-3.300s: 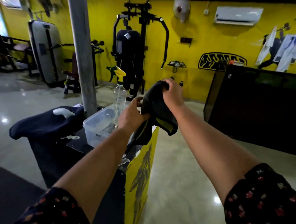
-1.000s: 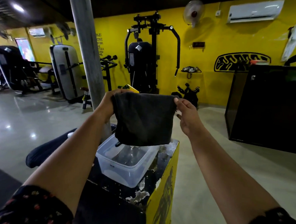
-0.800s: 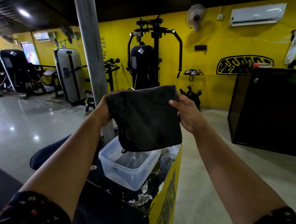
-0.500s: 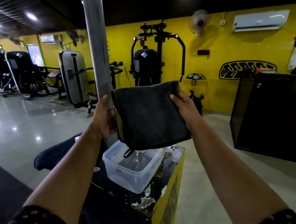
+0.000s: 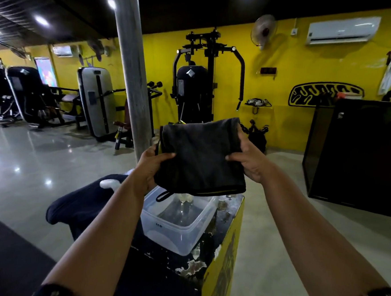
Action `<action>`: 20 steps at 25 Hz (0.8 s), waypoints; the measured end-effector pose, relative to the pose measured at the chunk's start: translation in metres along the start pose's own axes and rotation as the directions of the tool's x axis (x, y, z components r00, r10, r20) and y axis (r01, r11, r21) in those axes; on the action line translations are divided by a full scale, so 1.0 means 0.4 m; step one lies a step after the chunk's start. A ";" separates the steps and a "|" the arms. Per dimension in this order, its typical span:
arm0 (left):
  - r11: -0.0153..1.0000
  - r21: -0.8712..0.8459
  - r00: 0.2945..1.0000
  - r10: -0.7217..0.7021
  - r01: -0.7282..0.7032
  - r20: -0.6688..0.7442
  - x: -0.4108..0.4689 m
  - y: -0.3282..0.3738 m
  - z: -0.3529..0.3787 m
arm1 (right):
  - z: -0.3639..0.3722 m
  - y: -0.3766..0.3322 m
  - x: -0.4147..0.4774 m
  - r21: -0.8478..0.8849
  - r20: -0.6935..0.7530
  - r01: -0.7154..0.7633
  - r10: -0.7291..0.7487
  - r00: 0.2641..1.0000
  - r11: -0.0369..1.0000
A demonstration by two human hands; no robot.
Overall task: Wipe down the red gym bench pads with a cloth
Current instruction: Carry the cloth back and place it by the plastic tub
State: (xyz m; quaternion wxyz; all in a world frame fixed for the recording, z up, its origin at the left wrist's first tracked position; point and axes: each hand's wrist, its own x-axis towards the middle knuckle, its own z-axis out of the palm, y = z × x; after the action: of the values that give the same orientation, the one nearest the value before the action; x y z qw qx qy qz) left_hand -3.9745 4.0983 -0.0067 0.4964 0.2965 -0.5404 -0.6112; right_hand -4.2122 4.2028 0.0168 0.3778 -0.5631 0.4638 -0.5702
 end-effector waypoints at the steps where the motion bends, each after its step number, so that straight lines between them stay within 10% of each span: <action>1: 0.999 -0.019 1.000 0.027 -0.028 -0.015 0.005 -0.003 -0.001 | -0.002 -0.001 0.001 -0.001 -0.033 0.033 -0.033 0.999 0.999; 6: 0.985 -0.132 0.993 0.116 -0.114 0.005 -0.009 0.011 0.014 | -0.006 0.015 0.008 0.062 -0.194 0.157 -0.142 0.971 0.986; 14: 0.977 -0.205 0.971 0.107 -0.062 0.215 -0.039 0.052 -0.012 | -0.001 0.015 -0.026 0.072 -0.059 0.215 -0.211 0.976 0.974; 20: 0.909 -0.231 0.937 -0.343 0.347 0.061 -0.033 0.017 -0.036 | 0.034 -0.009 -0.022 0.028 -0.096 0.257 -0.254 0.962 0.966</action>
State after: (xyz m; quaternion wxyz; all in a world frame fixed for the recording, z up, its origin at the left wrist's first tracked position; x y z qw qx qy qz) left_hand -3.9551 4.1058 -0.0061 0.4076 0.3199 -0.4070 -0.7523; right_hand -4.1977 4.2108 0.0169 0.2906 -0.5838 0.3927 -0.6485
